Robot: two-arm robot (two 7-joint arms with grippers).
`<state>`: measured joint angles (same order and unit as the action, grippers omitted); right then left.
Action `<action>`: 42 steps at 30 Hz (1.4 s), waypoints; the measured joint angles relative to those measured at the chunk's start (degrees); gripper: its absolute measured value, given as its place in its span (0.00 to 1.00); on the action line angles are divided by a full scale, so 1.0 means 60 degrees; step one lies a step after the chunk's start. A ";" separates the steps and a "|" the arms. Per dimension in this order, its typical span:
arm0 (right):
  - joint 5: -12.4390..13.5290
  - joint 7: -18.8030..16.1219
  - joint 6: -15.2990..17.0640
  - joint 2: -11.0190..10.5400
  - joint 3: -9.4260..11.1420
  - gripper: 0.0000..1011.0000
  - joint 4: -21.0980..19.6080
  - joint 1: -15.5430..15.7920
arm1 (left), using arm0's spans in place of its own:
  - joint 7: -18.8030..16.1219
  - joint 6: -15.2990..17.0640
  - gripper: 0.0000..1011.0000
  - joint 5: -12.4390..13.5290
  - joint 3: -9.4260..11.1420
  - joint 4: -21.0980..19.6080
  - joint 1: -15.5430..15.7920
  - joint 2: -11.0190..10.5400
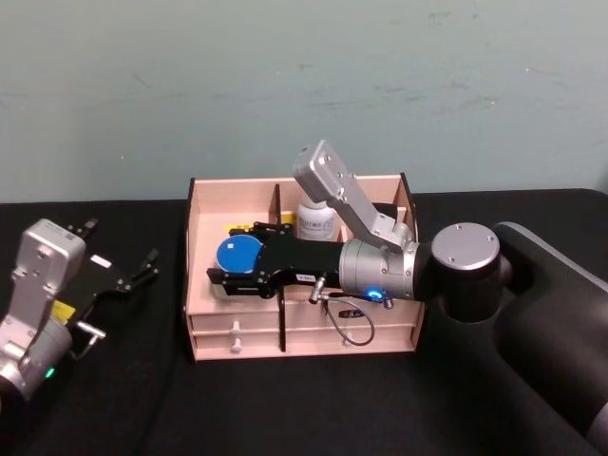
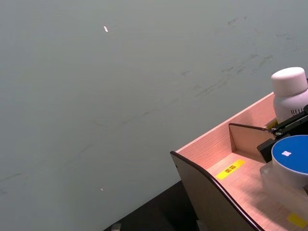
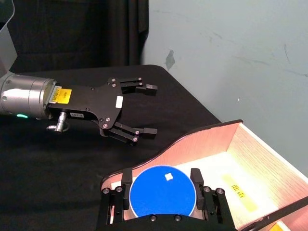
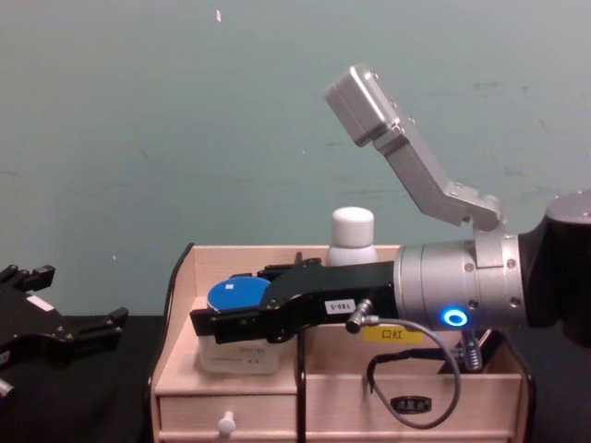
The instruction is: Pick up the facial cleanser and watermelon frost from the table and place them into the tiered storage box.
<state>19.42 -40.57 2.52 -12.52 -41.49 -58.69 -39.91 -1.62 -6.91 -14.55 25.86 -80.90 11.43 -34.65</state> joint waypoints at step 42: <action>0.1239 0.2765 -0.0690 -0.2893 0.3377 0.99 -0.5826 0.3670 | 0.0000 0.0000 1.00 0.0000 0.0000 0.0000 0.0000 0.0000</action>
<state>26.85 -23.98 -1.62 -29.88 -21.22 -93.65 -17.89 -1.62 -6.91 -14.55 25.86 -80.90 11.43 -34.65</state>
